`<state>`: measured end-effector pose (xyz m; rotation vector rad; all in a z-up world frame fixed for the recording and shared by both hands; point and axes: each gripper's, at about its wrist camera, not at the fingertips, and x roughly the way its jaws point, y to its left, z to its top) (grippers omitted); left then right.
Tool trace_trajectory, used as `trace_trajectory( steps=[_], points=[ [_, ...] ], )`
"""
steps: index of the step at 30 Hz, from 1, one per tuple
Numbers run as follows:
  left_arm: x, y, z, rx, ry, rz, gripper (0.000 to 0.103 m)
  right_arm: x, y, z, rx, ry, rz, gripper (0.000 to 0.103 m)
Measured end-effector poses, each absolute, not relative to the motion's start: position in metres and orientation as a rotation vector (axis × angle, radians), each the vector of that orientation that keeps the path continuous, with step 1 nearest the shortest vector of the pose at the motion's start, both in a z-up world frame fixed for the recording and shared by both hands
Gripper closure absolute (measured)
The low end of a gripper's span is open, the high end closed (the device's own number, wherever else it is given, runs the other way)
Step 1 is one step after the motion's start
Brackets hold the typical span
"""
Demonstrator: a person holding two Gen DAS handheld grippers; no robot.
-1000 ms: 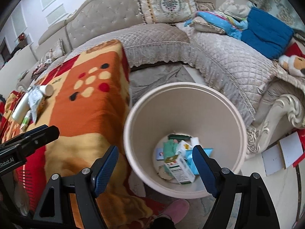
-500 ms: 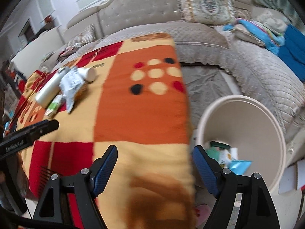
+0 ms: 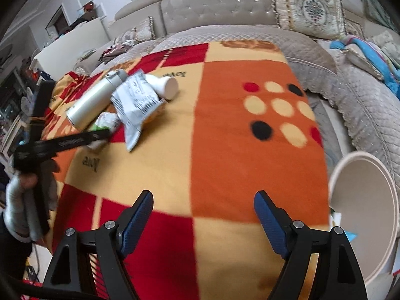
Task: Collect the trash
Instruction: 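Grasp the green-label tissue packet with the left tool while the right tool grasps the white wrapper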
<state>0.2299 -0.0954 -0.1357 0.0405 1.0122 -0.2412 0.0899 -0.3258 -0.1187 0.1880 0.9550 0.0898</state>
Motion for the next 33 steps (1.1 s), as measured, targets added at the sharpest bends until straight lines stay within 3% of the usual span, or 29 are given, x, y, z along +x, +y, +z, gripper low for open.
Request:
trace_trajectory(
  steps=[1,3,8,21,22,24,31,32,33],
  points=[
    [0.230,-0.095,-0.136,0.042,1.022,-0.249,0.038,0.095,-0.323,-0.116,0.188,0.951,0.101,0.022],
    [0.229,-0.096,-0.135,0.059,1.018,-0.253,0.054,0.107,-0.315,-0.110,0.181,0.934,0.131,0.022],
    [0.220,-0.090,-0.126,0.095,1.036,-0.290,0.066,0.141,-0.290,-0.098,0.145,0.912,0.220,0.021],
    [0.201,-0.059,-0.109,0.046,1.029,-0.283,0.067,0.232,-0.243,-0.112,0.005,0.994,0.272,0.017],
    [0.201,-0.057,-0.110,0.038,1.032,-0.282,0.067,0.234,-0.243,-0.117,0.011,1.008,0.271,0.018],
    [0.201,-0.056,-0.112,0.026,1.037,-0.280,0.067,0.235,-0.247,-0.126,0.053,1.032,0.288,0.041],
    [0.193,-0.055,-0.109,-0.011,1.035,-0.300,0.067,0.204,-0.261,-0.122,0.179,1.027,0.366,0.046],
    [0.191,-0.056,-0.109,-0.011,1.033,-0.304,0.067,0.197,-0.263,-0.121,0.177,1.029,0.364,0.064],
    [0.188,-0.058,-0.108,-0.008,1.032,-0.309,0.067,0.188,-0.265,-0.120,0.177,1.030,0.367,0.063]
  ],
)
